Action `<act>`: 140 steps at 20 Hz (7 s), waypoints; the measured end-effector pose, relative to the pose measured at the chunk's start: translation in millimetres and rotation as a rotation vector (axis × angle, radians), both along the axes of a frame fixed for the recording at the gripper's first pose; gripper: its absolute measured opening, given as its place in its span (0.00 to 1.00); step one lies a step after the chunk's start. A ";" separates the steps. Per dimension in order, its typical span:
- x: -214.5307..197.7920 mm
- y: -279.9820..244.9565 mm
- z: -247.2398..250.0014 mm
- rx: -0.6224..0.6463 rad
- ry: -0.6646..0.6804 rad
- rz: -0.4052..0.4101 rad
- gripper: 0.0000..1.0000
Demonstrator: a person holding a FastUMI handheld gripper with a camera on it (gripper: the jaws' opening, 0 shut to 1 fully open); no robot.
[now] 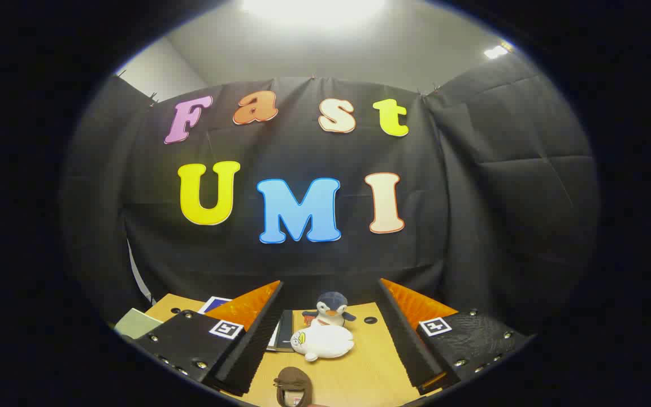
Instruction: Open the storage box then place both shoes into the box .Put the left shoe in first, then the right shoe, with the right side of both shoes facing outward in a uniform manner.
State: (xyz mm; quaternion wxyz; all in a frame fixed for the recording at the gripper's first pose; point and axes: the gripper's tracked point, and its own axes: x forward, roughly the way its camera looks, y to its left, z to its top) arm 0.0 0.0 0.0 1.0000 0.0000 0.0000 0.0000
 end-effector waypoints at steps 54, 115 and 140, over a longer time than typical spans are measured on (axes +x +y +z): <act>-23.0 354.2 -281.8 0.583 0.888 0.984 0.97; -95.5 626.7 -112.4 0.652 1.095 1.410 0.16; 32.9 340.5 -209.1 0.141 0.678 0.766 0.97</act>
